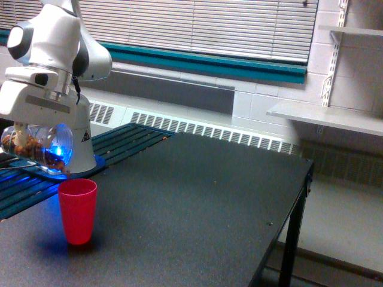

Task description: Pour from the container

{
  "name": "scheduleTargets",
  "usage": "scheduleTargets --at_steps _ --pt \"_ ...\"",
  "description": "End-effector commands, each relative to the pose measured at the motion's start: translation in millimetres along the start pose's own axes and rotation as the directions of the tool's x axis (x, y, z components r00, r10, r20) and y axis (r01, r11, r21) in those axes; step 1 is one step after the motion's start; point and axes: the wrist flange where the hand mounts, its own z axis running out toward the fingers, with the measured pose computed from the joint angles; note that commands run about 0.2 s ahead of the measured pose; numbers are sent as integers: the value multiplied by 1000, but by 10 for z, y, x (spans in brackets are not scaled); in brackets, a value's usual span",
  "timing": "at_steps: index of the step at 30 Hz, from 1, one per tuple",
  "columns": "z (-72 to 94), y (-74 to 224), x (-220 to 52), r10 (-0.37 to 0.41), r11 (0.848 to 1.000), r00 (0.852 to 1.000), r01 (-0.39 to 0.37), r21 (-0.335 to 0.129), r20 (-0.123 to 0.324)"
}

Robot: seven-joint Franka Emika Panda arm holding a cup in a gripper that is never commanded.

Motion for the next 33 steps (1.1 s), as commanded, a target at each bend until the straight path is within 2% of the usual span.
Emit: scheduleTargets --at_steps 1,13,33 --pt "-11 -77 53 -4 1000 1000 4 -17 -3" --pt "7 -159 71 -46 998 999 47 -47 3" --pt "54 -117 62 -63 995 998 64 -81 11"
